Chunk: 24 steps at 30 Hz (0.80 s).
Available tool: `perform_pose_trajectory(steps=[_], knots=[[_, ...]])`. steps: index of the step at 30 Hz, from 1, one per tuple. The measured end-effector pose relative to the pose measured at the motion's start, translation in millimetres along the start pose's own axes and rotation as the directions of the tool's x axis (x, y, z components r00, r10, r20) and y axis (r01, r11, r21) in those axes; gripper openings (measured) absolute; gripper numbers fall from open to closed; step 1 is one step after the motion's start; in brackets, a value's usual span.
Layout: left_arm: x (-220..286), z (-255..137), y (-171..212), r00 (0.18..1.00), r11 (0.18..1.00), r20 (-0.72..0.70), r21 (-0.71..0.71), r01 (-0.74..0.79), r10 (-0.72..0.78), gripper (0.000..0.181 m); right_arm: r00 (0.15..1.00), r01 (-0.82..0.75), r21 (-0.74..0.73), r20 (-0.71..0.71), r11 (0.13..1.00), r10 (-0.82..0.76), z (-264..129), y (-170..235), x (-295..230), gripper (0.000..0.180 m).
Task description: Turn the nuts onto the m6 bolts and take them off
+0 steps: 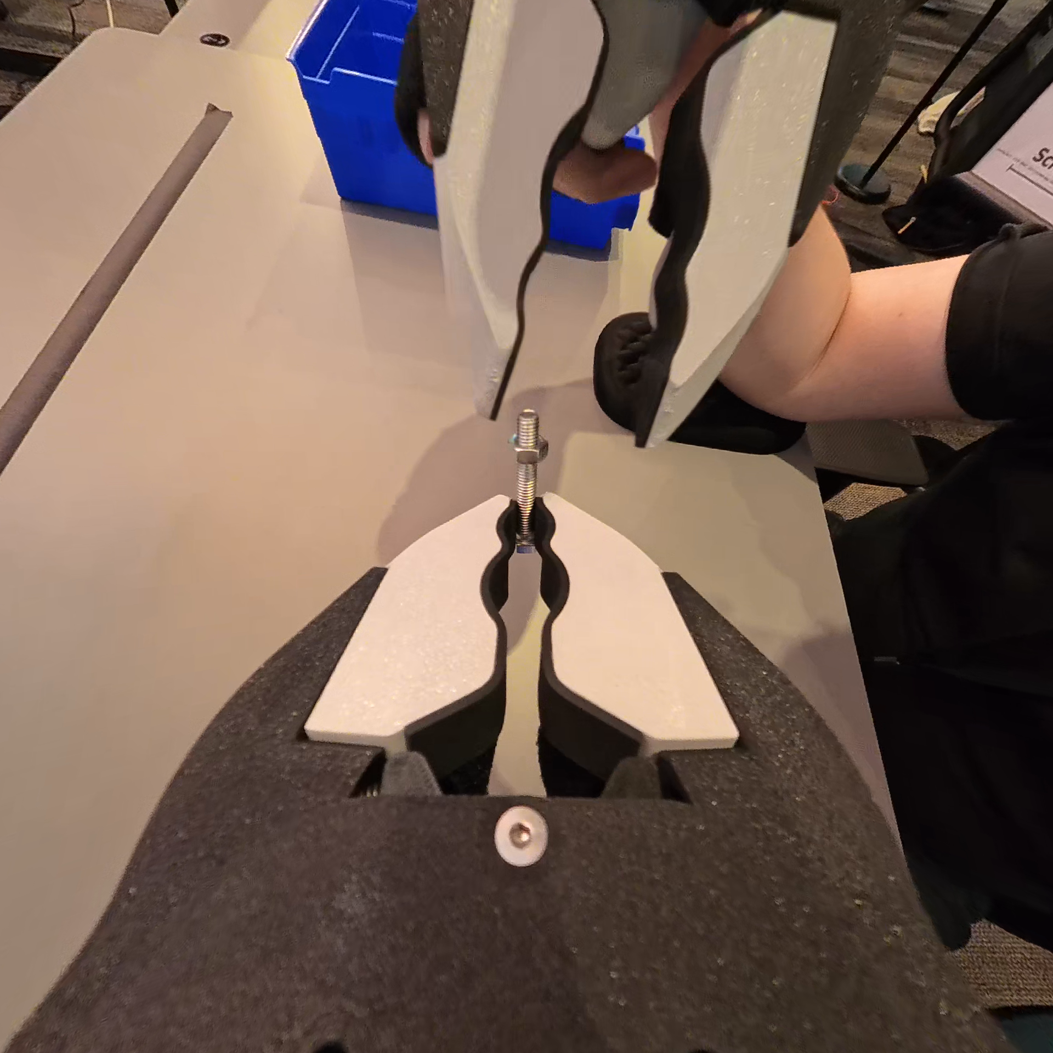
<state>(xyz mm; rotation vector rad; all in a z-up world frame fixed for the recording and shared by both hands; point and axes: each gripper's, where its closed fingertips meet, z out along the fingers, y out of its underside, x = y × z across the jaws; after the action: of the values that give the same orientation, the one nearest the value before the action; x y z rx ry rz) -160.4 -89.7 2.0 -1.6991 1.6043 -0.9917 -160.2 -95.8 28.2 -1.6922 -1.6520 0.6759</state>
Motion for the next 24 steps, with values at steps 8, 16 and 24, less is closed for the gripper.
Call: perform_pose_trajectory(steps=[8,16,24], knots=[[-0.2,-0.5,-1.9,1.0,1.0,0.005,0.008,0.0,0.0,0.005,0.999,0.01,-0.049,0.048,0.999,-0.007,1.2,7.6,-9.8,0.028],[2.1,-0.6,-4.0,1.0,1.0,0.002,0.014,-0.008,0.008,0.005,1.0,0.03,0.018,0.008,0.999,-0.03,6.6,-7.1,-3.1,0.042],[1.4,-2.6,-4.8,1.0,1.0,-0.002,0.023,0.004,-0.004,0.005,1.0,0.01,0.043,-0.014,0.999,-0.009,5.0,-10.7,3.2,0.034]])
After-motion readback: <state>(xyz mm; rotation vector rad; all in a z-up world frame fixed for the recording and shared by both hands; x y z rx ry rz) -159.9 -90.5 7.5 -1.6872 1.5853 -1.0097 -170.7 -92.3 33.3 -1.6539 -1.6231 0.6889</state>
